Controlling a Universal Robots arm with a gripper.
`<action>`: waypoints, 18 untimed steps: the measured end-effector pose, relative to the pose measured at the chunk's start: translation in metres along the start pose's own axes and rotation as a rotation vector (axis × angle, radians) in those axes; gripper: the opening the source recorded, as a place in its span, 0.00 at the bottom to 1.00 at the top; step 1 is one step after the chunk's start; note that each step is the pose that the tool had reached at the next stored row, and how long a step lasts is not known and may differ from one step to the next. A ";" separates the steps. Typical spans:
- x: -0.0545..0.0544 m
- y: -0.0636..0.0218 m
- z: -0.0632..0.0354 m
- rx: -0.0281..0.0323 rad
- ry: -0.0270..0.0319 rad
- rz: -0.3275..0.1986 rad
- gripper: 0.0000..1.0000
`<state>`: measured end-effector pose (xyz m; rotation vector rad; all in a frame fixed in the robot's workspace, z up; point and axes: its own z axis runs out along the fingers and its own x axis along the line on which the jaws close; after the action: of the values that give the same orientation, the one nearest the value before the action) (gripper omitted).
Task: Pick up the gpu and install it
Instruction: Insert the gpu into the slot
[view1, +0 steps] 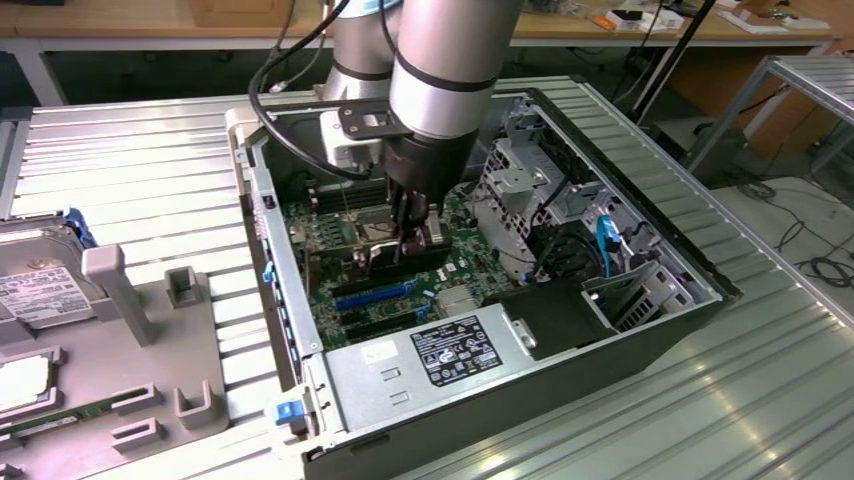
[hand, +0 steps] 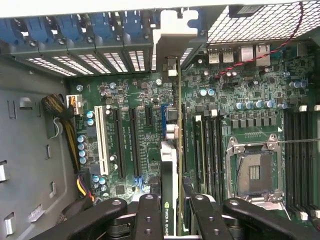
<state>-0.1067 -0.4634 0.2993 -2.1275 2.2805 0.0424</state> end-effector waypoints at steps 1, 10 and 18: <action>0.000 0.0001 0.0008 0.0000 0.0000 -0.002 0.27; 0.001 0.0060 0.0083 -0.0006 -0.0009 -0.015 0.27; 0.000 -0.0016 0.0083 -0.0004 0.0049 -0.015 0.27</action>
<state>-0.1051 -0.4634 0.2910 -2.1473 2.2670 0.0374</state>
